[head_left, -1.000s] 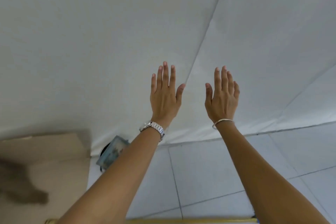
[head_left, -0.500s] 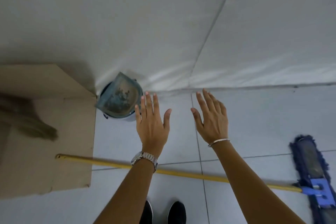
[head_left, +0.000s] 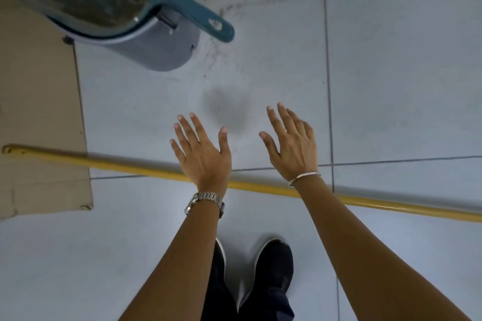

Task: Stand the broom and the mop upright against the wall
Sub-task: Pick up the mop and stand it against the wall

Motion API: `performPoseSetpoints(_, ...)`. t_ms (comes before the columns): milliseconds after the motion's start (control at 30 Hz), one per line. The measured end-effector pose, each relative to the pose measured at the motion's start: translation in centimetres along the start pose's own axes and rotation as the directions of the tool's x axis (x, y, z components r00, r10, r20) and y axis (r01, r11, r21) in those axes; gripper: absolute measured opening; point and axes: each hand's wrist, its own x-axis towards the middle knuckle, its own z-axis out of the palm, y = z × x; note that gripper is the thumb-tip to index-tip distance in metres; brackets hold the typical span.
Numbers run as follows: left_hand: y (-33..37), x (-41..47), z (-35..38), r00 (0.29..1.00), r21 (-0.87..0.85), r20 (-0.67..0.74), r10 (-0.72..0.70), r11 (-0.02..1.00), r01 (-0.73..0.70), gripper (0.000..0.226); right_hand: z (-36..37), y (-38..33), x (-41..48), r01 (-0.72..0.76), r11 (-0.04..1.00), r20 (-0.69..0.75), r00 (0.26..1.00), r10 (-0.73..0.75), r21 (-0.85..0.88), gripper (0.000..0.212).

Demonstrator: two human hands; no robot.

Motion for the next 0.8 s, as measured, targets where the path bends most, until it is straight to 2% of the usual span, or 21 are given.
performPoseSetpoints(133, -2.4, -0.5, 3.6, 0.961, -0.105, 0.019, -0.275, 0.956, 0.275, 0.075, 5.0, 0.0, -1.8, 0.014, 0.998, 0.128, 0.991, -0.022, 0.064, 0.054)
performPoseSetpoints(200, -2.9, -0.3, 4.2, 0.876, -0.21, 0.006, -0.483, 0.856, 0.473, 0.077, 6.6, -0.2, -2.6, 0.011, 0.992, 0.2, 0.979, -0.036, 0.122, 0.054)
performPoseSetpoints(233, -3.2, -0.1, 4.4, 0.804, -0.286, 0.029, -0.593, 0.766, 0.575, 0.079, 7.4, -0.4, -3.0, 0.025, 0.991, 0.234, 0.971, -0.056, 0.134, 0.054)
performPoseSetpoints(300, -3.8, 0.8, 4.5, 0.616, -0.459, 0.12, -0.778, 0.507, 0.73, 0.081, 8.4, -0.7, -3.6, 0.081, 0.989, 0.304, 0.946, -0.116, 0.126, 0.055)
performPoseSetpoints(367, -4.3, 1.8, 4.2, 0.454, -0.554, 0.227, -0.862, 0.269, 0.788, 0.076, 8.9, -0.9, -3.8, 0.124, 0.986, 0.366, 0.917, -0.157, 0.111, 0.055)
performPoseSetpoints(400, -4.5, 2.2, 4.1, 0.418, -0.555, 0.268, -0.868, 0.215, 0.804, 0.072, 9.0, -1.1, -3.9, 0.132, 0.985, 0.389, 0.907, -0.164, 0.107, 0.054)
performPoseSetpoints(500, -5.1, 2.9, 3.4, 0.373, -0.537, 0.361, -0.855, 0.137, 0.833, 0.065, 9.0, -1.5, -4.1, 0.114, 0.987, 0.477, 0.865, -0.154, 0.113, 0.051)
performPoseSetpoints(633, -6.6, 3.7, 2.9, 0.305, -0.542, 0.629, -0.715, -0.122, 0.832, 0.06, 9.0, -1.9, -4.1, 0.168, 0.985, 0.632, 0.761, -0.149, 0.03, 0.047)
performPoseSetpoints(700, -7.6, 3.7, 2.9, 0.298, -0.525, 0.701, -0.648, -0.186, 0.83, 0.058, 9.3, -2.0, -4.2, 0.142, 0.989, 0.671, 0.731, -0.124, 0.028, 0.048)
performPoseSetpoints(800, -8.7, 2.9, 2.6, 0.309, -0.53, 0.747, -0.588, -0.247, 0.811, 0.052, 9.5, -2.4, -4.5, 0.081, 0.996, 0.658, 0.749, -0.079, 0.027, 0.048)
